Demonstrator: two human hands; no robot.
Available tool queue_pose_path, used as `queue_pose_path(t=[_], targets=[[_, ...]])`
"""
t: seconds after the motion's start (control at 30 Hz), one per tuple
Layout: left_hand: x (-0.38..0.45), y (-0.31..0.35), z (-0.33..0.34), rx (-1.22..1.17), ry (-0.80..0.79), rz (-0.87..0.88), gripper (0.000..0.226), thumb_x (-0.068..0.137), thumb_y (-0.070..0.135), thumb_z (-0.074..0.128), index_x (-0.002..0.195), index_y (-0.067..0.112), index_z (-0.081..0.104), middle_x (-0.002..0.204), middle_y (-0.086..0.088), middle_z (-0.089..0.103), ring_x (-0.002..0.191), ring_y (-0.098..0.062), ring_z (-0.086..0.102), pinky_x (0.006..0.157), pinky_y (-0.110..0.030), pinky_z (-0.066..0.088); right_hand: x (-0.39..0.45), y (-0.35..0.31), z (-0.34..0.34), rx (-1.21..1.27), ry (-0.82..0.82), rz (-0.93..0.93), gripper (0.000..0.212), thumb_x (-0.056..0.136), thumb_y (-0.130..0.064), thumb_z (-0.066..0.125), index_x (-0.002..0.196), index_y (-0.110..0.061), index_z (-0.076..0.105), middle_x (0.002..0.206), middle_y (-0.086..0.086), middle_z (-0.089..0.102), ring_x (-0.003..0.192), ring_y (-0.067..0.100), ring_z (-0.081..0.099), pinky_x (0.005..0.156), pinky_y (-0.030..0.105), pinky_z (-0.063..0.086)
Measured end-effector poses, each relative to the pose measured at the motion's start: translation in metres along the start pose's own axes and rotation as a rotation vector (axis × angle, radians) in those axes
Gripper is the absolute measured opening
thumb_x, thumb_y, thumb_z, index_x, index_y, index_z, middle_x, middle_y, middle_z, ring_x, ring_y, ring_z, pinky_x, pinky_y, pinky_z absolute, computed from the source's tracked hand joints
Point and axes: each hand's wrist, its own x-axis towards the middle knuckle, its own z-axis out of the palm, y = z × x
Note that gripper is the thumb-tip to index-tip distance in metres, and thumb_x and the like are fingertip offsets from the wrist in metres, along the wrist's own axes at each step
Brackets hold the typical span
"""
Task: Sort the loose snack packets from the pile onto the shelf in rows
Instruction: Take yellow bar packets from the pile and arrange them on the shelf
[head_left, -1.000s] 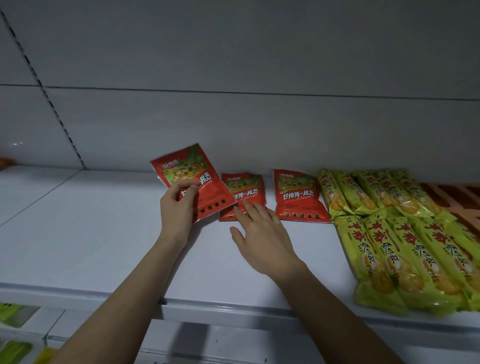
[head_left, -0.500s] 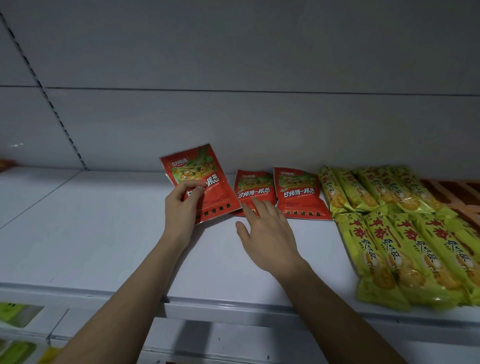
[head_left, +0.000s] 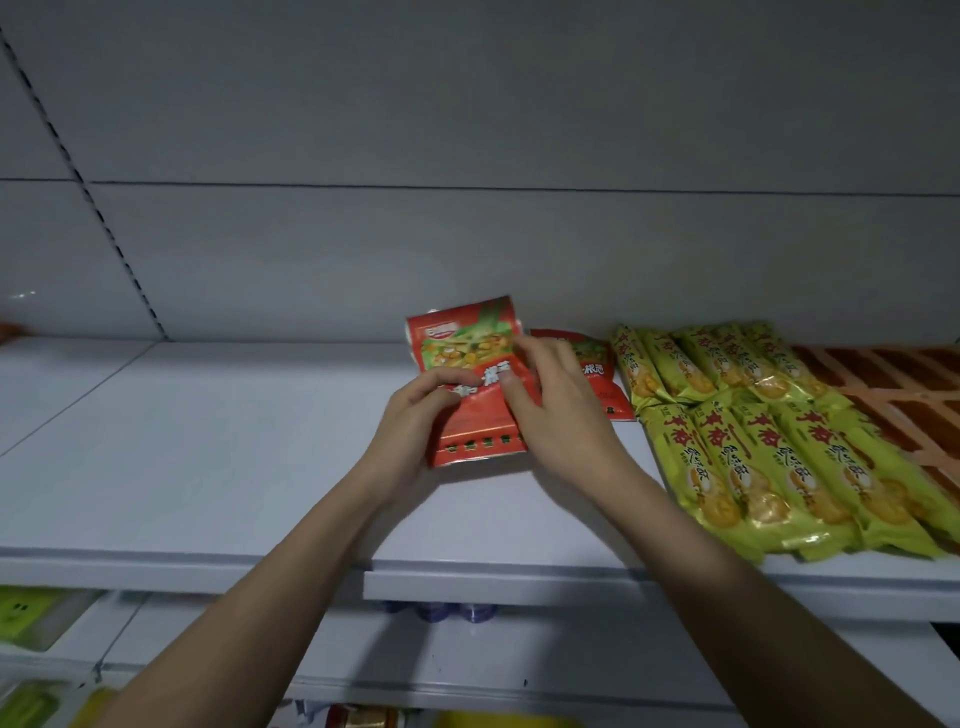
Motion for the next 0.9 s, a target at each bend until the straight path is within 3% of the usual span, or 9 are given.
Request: queue_pose_path(t=[0.1, 0.17, 0.23, 0.3, 0.4, 0.47, 0.53, 0.67, 0.9], targets=[[-0.002, -0.005, 0.018, 0.232, -0.181, 0.098, 0.037, 0.099, -0.002, 0.049, 0.118, 0.024, 0.067, 0.125, -0.007, 0.067, 0.104, -0.019, 0.071, 0.084, -0.033, 0.059, -0.003, 0.003, -0.019, 0.004, -0.087, 0.123, 0.049, 0.097, -0.023, 0.061, 0.143, -0.027, 0.046, 0.132, 0.000, 0.037, 0.122, 0.017, 0.047, 0.089, 0.013, 0.030], [0.003, -0.009, 0.020, 0.392, -0.205, 0.167, 0.042, 0.102, 0.005, 0.051, 0.132, 0.034, 0.053, 0.128, 0.000, 0.062, 0.104, -0.009, 0.069, 0.082, -0.026, 0.058, -0.008, 0.010, -0.032, -0.045, -0.082, 0.186, 0.050, 0.094, -0.018, 0.066, 0.140, -0.025, 0.051, 0.126, 0.000, 0.038, 0.119, 0.017, 0.049, 0.087, 0.009, 0.027], [0.012, -0.015, 0.015, 0.633, -0.091, 0.313, 0.038, 0.104, 0.017, 0.051, 0.135, 0.039, 0.045, 0.131, 0.003, 0.054, 0.110, -0.007, 0.063, 0.084, -0.024, 0.056, -0.015, 0.016, -0.042, -0.150, -0.124, 0.262, 0.049, 0.095, -0.015, 0.064, 0.141, -0.021, 0.050, 0.134, 0.003, 0.036, 0.107, 0.016, 0.051, 0.088, 0.015, 0.034], [0.023, -0.024, 0.007, 0.976, 0.048, 0.475, 0.034, 0.104, 0.026, 0.050, 0.137, 0.034, 0.047, 0.136, 0.007, 0.047, 0.123, -0.008, 0.051, 0.100, -0.031, 0.050, -0.022, 0.022, -0.045, -0.337, -0.194, 0.325, 0.042, 0.097, -0.011, 0.059, 0.137, -0.015, 0.050, 0.143, 0.009, 0.031, 0.109, 0.024, 0.053, 0.092, 0.028, 0.043], [0.037, -0.036, 0.002, 1.248, -0.045, 0.514, 0.042, 0.100, 0.036, 0.043, 0.138, 0.020, 0.055, 0.145, 0.002, 0.050, 0.131, -0.017, 0.047, 0.108, -0.040, 0.042, -0.034, 0.024, -0.039, -0.606, -0.254, 0.230, 0.042, 0.098, -0.020, 0.055, 0.139, -0.014, 0.045, 0.146, 0.010, 0.028, 0.129, 0.032, 0.038, 0.107, 0.040, 0.036], [0.045, -0.046, 0.001, 1.397, -0.131, 0.504, 0.048, 0.100, 0.041, 0.039, 0.139, 0.019, 0.056, 0.149, 0.000, 0.050, 0.135, -0.020, 0.047, 0.111, -0.047, 0.040, -0.038, 0.022, -0.032, -0.631, -0.301, 0.086, 0.054, 0.101, -0.036, 0.049, 0.150, -0.019, 0.034, 0.156, 0.007, 0.023, 0.140, 0.030, 0.024, 0.115, 0.043, 0.030], [0.052, -0.051, -0.001, 1.434, -0.165, 0.448, 0.045, 0.105, 0.039, 0.039, 0.144, 0.021, 0.052, 0.154, 0.000, 0.045, 0.142, -0.020, 0.041, 0.117, -0.045, 0.034, -0.039, 0.020, -0.023, -0.604, -0.411, 0.028, 0.061, 0.102, -0.046, 0.040, 0.156, -0.025, 0.022, 0.163, 0.003, 0.014, 0.148, 0.029, 0.012, 0.119, 0.045, 0.021], [0.048, -0.051, -0.002, 1.443, -0.184, 0.402, 0.047, 0.108, 0.039, 0.034, 0.152, 0.023, 0.042, 0.159, 0.001, 0.038, 0.147, -0.018, 0.033, 0.120, -0.039, 0.025, -0.042, 0.023, -0.014, -0.627, -0.587, 0.118, 0.064, 0.103, -0.052, 0.030, 0.158, -0.028, 0.009, 0.166, 0.000, 0.005, 0.152, 0.028, 0.004, 0.122, 0.048, 0.014], [0.048, -0.052, -0.004, 1.485, -0.208, 0.369, 0.057, 0.104, 0.049, 0.026, 0.158, 0.027, 0.028, 0.163, 0.005, 0.030, 0.151, -0.016, 0.024, 0.122, -0.049, 0.023, -0.038, 0.009, -0.044, -0.587, -0.725, 0.165, 0.065, 0.099, -0.048, 0.047, 0.156, -0.025, 0.023, 0.161, -0.001, 0.025, 0.145, 0.025, 0.029, 0.117, 0.040, 0.029]])
